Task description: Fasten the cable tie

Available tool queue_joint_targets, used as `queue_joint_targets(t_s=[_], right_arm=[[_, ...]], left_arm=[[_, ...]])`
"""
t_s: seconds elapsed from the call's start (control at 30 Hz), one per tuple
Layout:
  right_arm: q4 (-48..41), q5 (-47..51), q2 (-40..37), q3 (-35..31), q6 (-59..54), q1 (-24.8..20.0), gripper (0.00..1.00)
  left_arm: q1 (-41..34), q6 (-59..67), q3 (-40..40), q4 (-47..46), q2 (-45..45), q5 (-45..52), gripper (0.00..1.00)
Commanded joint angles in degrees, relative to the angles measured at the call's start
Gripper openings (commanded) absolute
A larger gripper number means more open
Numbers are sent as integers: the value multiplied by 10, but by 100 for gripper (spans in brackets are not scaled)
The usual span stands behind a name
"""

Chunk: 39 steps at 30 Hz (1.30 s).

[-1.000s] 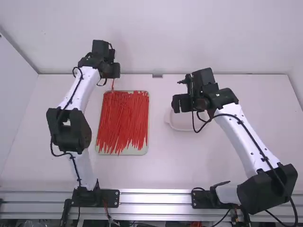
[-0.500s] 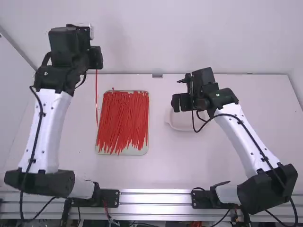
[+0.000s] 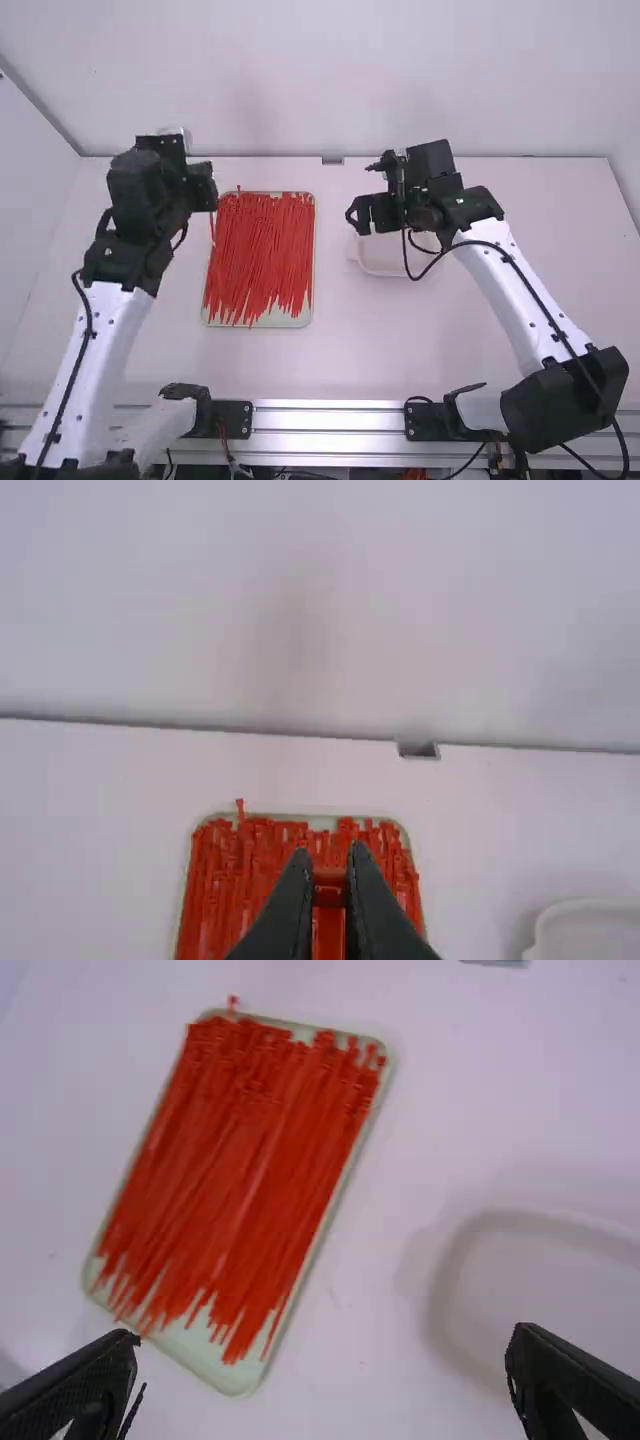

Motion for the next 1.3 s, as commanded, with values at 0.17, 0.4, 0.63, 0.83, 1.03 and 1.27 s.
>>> queue_joint_targets(t_s=[0.17, 0.4, 0.63, 0.83, 1.03, 1.27], right_arm=[[44, -187, 7, -3, -24, 1, 98], [139, -332, 7, -3, 30, 3, 99], [200, -322, 7, -3, 42, 57, 98], [221, -261, 7, -3, 43, 115, 100], [241, -251, 7, -3, 53, 150, 88], [242, -227, 7, -3, 53, 172, 76]], left_arm=[[-2, -85, -116, 99, -66, 91, 2], [-42, -169, -135, 162, -72, 125, 2], [-115, -219, -134, 206, -60, 24, 2], [-135, -225, -134, 256, -62, -14, 2], [-140, -267, -134, 295, -66, -14, 2], [-140, -307, -134, 312, -75, -3, 2]])
